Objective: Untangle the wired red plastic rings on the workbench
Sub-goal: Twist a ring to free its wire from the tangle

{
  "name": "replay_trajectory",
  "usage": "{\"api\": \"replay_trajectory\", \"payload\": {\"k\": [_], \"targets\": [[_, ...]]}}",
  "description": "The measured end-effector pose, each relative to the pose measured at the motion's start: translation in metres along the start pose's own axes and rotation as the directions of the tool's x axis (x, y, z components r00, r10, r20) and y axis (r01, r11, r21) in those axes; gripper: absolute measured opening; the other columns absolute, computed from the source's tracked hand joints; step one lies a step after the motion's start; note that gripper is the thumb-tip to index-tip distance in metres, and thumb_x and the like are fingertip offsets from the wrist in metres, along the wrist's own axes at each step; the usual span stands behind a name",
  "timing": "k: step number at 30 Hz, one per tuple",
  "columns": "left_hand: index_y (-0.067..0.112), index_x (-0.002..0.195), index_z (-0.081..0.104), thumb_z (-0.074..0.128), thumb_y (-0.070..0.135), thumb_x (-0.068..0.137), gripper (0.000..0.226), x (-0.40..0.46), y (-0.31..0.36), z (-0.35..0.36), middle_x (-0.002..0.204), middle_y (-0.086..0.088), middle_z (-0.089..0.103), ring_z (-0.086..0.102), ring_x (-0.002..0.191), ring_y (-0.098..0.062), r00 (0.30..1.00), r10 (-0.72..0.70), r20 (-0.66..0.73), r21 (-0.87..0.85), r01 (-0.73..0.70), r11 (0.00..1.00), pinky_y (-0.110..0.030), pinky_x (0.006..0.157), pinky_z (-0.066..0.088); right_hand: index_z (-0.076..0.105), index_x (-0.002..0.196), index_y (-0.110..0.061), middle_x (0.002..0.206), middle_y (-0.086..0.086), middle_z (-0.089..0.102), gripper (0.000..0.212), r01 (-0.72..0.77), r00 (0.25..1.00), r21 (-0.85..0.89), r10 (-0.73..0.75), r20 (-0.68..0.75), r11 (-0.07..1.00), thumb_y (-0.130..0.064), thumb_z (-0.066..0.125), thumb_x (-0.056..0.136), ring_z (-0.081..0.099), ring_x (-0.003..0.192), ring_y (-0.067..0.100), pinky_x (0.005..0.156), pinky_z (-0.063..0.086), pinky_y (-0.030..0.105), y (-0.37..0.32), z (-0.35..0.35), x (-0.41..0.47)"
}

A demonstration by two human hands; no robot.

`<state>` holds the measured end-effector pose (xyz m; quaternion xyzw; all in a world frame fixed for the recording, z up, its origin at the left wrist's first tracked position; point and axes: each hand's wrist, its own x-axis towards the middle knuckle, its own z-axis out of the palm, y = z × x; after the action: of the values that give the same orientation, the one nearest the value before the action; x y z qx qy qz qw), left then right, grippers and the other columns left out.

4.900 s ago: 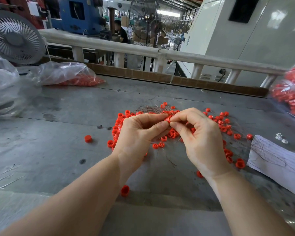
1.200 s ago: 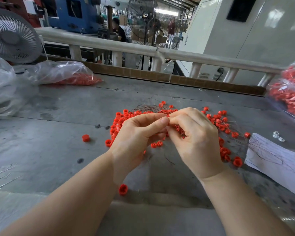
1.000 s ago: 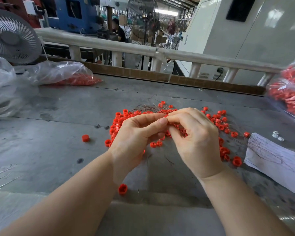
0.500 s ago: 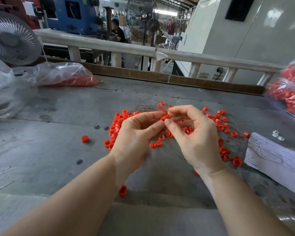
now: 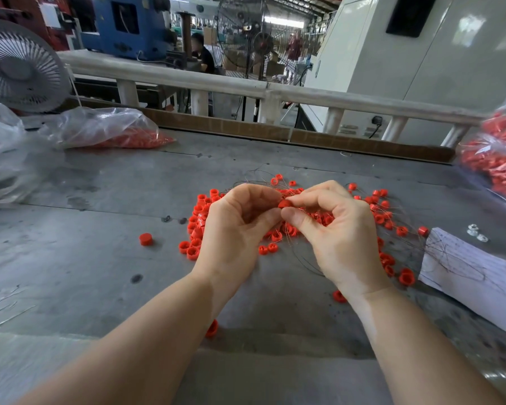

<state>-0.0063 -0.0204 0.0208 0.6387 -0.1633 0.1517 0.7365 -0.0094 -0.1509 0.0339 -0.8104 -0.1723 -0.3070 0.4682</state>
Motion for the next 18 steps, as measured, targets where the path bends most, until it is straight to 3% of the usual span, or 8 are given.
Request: {"api": "replay_trajectory", "payload": {"k": [9, 13, 18], "targets": [[0.014, 0.081, 0.057, 0.065, -0.013, 0.076, 0.029, -0.0004, 0.0029, 0.0008, 0.079, 0.0, 0.064, 0.063, 0.073, 0.0, 0.998, 0.053, 0.018, 0.025, -0.053, 0.998, -0.013, 0.07, 0.05, 0.071, 0.077, -0.016, 0.073, -0.002, 0.059, 0.016, -0.012, 1.0, 0.081, 0.01, 0.022, 0.997, -0.003, 0.077, 0.071, 0.056, 0.071, 0.002, 0.068, 0.042, 0.01, -0.0032, -0.004, 0.0011], [0.017, 0.079, 0.061, 0.067, -0.008, 0.078, 0.025, 0.0003, 0.0002, -0.0005, 0.07, 0.008, 0.067, 0.062, 0.069, 0.001, 1.0, 0.014, 0.027, 0.012, -0.015, 1.0, -0.012, 0.065, 0.049, 0.07, 0.078, -0.018, 0.075, 0.001, 0.061, 0.015, -0.038, 0.999, 0.077, 0.035, 0.037, 0.996, -0.005, 0.076, 0.073, 0.057, 0.073, 0.005, 0.07, 0.042, 0.011, -0.004, -0.0036, 0.001], [0.014, 0.082, 0.068, 0.069, 0.009, 0.071, 0.012, 0.0021, -0.0032, -0.0028, 0.072, 0.002, 0.072, 0.067, 0.069, -0.007, 0.988, -0.14, 0.062, -0.215, 0.15, 0.965, -0.015, 0.065, 0.051, 0.071, 0.078, -0.021, 0.085, -0.008, 0.066, 0.01, -0.015, 0.999, -0.014, 0.016, 0.039, 1.0, -0.024, 0.078, 0.07, 0.061, 0.094, 0.016, 0.091, 0.044, 0.04, -0.0057, -0.0035, 0.0012]]}}
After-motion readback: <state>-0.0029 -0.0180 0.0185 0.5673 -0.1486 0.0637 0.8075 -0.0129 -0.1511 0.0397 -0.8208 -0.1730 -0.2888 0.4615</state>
